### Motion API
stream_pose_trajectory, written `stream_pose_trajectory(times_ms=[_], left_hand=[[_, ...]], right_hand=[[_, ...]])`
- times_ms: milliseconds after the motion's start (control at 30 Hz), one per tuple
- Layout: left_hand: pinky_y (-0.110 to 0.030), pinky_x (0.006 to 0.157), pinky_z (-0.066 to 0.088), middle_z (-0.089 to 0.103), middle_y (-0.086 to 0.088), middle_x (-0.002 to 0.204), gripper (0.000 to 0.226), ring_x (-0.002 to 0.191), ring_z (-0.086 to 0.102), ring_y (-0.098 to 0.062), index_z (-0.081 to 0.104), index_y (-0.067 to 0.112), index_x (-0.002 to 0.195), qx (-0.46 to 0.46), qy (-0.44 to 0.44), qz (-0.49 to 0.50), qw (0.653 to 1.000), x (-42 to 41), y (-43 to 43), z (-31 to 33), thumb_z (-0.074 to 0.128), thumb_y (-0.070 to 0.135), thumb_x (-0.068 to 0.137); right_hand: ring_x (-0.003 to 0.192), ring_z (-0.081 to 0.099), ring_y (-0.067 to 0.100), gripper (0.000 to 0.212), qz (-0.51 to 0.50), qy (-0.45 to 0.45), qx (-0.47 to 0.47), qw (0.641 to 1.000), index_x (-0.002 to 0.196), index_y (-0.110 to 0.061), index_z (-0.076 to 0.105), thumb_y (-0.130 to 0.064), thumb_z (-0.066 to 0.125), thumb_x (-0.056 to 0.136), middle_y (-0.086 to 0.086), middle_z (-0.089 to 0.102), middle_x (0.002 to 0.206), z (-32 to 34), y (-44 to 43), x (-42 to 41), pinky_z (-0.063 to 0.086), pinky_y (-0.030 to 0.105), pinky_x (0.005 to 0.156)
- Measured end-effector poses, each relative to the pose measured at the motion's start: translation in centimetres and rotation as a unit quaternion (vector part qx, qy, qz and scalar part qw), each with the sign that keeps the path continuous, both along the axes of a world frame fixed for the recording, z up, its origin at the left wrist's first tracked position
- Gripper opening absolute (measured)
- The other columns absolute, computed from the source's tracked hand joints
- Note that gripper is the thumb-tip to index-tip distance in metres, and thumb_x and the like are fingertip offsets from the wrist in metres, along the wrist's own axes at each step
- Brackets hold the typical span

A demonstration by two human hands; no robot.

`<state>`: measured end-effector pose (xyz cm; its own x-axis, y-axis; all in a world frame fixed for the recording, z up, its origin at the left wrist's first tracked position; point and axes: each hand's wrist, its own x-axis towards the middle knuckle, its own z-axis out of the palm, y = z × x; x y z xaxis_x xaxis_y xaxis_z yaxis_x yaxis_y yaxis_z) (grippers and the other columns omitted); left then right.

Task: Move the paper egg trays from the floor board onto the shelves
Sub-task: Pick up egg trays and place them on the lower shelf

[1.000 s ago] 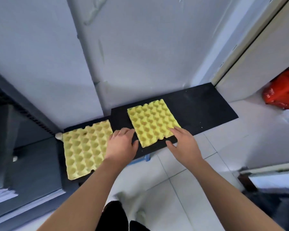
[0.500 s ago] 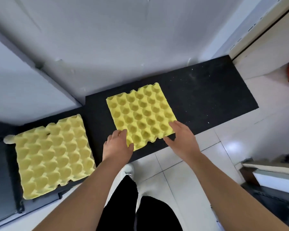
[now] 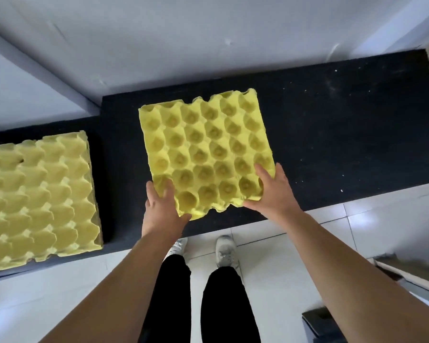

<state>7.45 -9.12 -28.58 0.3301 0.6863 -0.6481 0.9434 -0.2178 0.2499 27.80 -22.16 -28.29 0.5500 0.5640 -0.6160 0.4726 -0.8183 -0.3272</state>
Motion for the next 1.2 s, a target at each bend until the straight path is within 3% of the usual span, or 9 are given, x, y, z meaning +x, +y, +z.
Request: stream_pose_trajectory(times_ms=[200,367,533,633,733,900,1033,1133,1200], left_hand=[[-0.043,0.101,0.037,0.023,-0.015,0.149,0.085,0.125,0.037,-0.038,0.025,0.029,0.144,0.039,-0.011,0.045,0.998,0.3,-1.1,-0.7,0.077,0.024,0.077],[-0.044,0.102,0.037,0.026,-0.01,0.147,0.083,0.124,0.035,-0.035,0.029,0.033,0.143,0.037,-0.07,0.108,0.991,0.2,-1.9,0.4,0.075,0.018,0.074],[-0.04,0.103,0.033,0.025,-0.006,0.148,0.085,0.127,0.03,-0.032,0.031,0.032,0.145,0.048,-0.14,0.129,0.98,-0.3,-1.6,2.6,0.074,0.017,0.073],[-0.039,0.104,0.038,0.03,-0.003,0.144,0.085,0.124,0.04,-0.03,0.036,0.032,0.142,0.048,-0.16,0.132,0.977,-0.7,-0.7,3.5,0.078,0.02,0.069],[-0.037,0.095,0.047,0.032,0.001,0.137,0.077,0.106,0.056,-0.026,0.043,0.034,0.131,0.033,-0.184,0.14,0.972,-1.1,-0.2,4.5,0.081,0.019,0.066],[-0.029,0.078,0.049,0.026,0.0,0.137,0.063,0.088,0.06,-0.02,0.046,0.029,0.122,0.025,-0.189,0.138,0.972,-1.2,0.4,6.7,0.077,0.01,0.07],[-0.017,0.072,0.044,0.023,-0.002,0.141,0.071,0.1,0.056,-0.022,0.042,0.034,0.13,0.025,-0.206,0.129,0.97,-1.6,1.1,7.6,0.077,0.012,0.073],[-0.023,0.085,0.043,0.022,-0.002,0.143,0.071,0.109,0.053,-0.023,0.041,0.036,0.131,0.036,-0.219,0.124,0.967,-2.0,1.5,8.4,0.077,0.015,0.073],[-0.025,0.086,0.041,0.022,-0.003,0.145,0.072,0.108,0.052,-0.02,0.041,0.035,0.132,0.051,-0.223,0.122,0.966,-2.2,1.6,9.6,0.078,0.016,0.073]], right_hand=[[0.128,0.028,0.029,0.091,0.011,-0.025,0.101,0.995,0.142,-0.028,0.032,-0.04,0.081,0.065,0.007,0.023,0.139,-1.2,-0.5,0.6,0.037,0.041,0.105],[0.132,0.024,0.028,0.084,0.005,-0.024,0.119,0.993,0.137,-0.028,0.039,-0.039,0.081,0.065,0.006,0.019,0.146,0.2,-0.7,1.0,0.035,0.039,0.106],[0.135,0.021,0.024,0.094,-0.01,-0.005,0.13,0.991,0.139,-0.027,0.039,-0.049,0.082,0.059,0.008,0.021,0.145,2.1,-0.7,1.8,0.035,0.042,0.107],[0.133,0.026,0.022,0.095,-0.02,0.004,0.143,0.99,0.138,-0.028,0.041,-0.052,0.082,0.057,0.006,0.025,0.142,3.1,-0.5,2.1,0.036,0.039,0.106],[0.126,0.037,0.018,0.092,-0.032,0.023,0.139,0.99,0.135,-0.029,0.043,-0.052,0.084,0.055,0.002,0.024,0.141,4.1,-0.3,1.8,0.041,0.034,0.101],[0.106,0.041,0.01,0.087,-0.036,0.029,0.144,0.988,0.131,-0.029,0.045,-0.048,0.085,0.057,-0.001,0.025,0.136,6.2,-0.1,1.1,0.039,0.023,0.089],[0.118,0.04,0.014,0.087,-0.039,0.022,0.16,0.986,0.131,-0.03,0.045,-0.05,0.085,0.056,-0.001,0.023,0.138,7.3,0.6,0.9,0.04,0.027,0.096],[0.125,0.037,0.016,0.086,-0.04,0.022,0.176,0.983,0.13,-0.032,0.045,-0.052,0.084,0.056,-0.001,0.022,0.14,8.2,1.2,0.8,0.041,0.034,0.102],[0.128,0.035,0.016,0.085,-0.043,0.024,0.193,0.98,0.13,-0.032,0.045,-0.049,0.084,0.057,0.0,0.021,0.142,9.2,1.5,0.7,0.039,0.031,0.102]])
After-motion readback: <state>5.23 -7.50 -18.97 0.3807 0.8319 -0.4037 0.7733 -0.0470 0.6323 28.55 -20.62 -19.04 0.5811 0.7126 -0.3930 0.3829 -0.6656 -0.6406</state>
